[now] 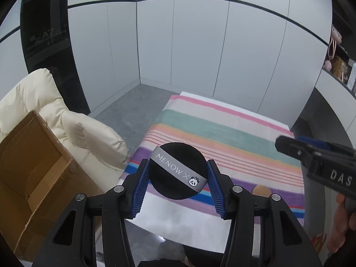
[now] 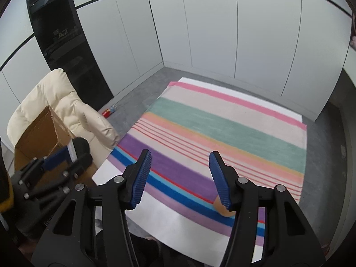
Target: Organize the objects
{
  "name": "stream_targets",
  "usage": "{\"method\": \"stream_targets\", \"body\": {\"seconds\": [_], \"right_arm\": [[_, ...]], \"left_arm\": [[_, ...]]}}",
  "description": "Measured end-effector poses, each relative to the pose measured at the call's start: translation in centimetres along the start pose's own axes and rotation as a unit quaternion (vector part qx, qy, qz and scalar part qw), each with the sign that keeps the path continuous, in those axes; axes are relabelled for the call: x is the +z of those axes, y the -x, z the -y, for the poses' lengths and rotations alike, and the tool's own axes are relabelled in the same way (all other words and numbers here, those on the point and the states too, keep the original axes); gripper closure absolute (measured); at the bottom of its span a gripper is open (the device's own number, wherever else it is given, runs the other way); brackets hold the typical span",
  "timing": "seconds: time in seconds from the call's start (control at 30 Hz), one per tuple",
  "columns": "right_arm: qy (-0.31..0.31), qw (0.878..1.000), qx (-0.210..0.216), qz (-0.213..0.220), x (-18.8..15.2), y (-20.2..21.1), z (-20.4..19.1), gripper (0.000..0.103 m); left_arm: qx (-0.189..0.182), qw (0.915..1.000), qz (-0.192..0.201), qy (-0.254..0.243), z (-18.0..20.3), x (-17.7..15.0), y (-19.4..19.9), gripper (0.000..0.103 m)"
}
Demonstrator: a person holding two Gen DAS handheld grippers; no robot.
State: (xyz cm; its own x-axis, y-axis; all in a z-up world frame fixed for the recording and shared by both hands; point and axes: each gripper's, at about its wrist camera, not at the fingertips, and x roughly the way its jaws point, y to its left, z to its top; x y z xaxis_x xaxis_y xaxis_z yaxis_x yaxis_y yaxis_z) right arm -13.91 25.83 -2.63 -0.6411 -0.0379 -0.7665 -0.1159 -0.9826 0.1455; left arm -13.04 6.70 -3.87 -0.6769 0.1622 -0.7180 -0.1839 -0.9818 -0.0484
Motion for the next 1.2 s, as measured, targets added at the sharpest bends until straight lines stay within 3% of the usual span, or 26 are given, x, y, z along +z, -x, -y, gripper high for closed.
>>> {"method": "stream_targets", "body": {"seconds": [0.17, 0.23, 0.33, 0.5, 0.67, 0.83, 0.97, 1.13, 1.2], "right_arm": [[-0.018, 0.999, -0.024, -0.026, -0.8, -1.3, 1.6, 0.030], [-0.032, 0.998, -0.030, -0.038, -1.5, -1.7, 2.7, 0.029], [-0.052, 0.996, -0.050, -0.053, -2.7, -2.5, 4.5, 0.017], [-0.075, 0.989, -0.084, -0.094, -5.0, -5.6, 7.8, 0.009], [-0.122, 0.976, -0.085, -0.157, -8.9, -9.5, 11.6, 0.008], [-0.116, 0.975, -0.089, -0.167, -9.3, -11.4, 11.5, 0.005], [-0.096, 0.969, -0.122, -0.193, -10.2, -13.0, 11.4, 0.004], [-0.102, 0.966, -0.116, -0.209, -11.1, -14.7, 11.7, 0.005], [-0.100, 0.965, -0.114, -0.214, -11.2, -15.6, 11.8, 0.012]], "left_arm": [[-0.009, 0.9996, -0.027, -0.007, 1.2, -0.5, -1.7, 0.051], [-0.010, 0.9989, -0.042, -0.018, 2.1, -0.6, -2.9, 0.051], [-0.017, 0.9976, -0.056, -0.036, 3.6, -0.9, -4.4, 0.051], [-0.024, 0.9941, -0.086, -0.062, 6.3, -2.0, -7.4, 0.051], [-0.027, 0.9888, -0.129, -0.070, 7.9, -3.6, -10.6, 0.051], [-0.019, 0.9853, -0.156, -0.066, 8.2, -4.8, -13.2, 0.053], [-0.012, 0.9835, -0.173, -0.051, 7.0, -5.5, -14.2, 0.052], [-0.011, 0.9825, -0.177, -0.058, 6.7, -6.1, -14.9, 0.053], [-0.012, 0.9818, -0.181, -0.057, 6.4, -6.3, -15.4, 0.053]]}}
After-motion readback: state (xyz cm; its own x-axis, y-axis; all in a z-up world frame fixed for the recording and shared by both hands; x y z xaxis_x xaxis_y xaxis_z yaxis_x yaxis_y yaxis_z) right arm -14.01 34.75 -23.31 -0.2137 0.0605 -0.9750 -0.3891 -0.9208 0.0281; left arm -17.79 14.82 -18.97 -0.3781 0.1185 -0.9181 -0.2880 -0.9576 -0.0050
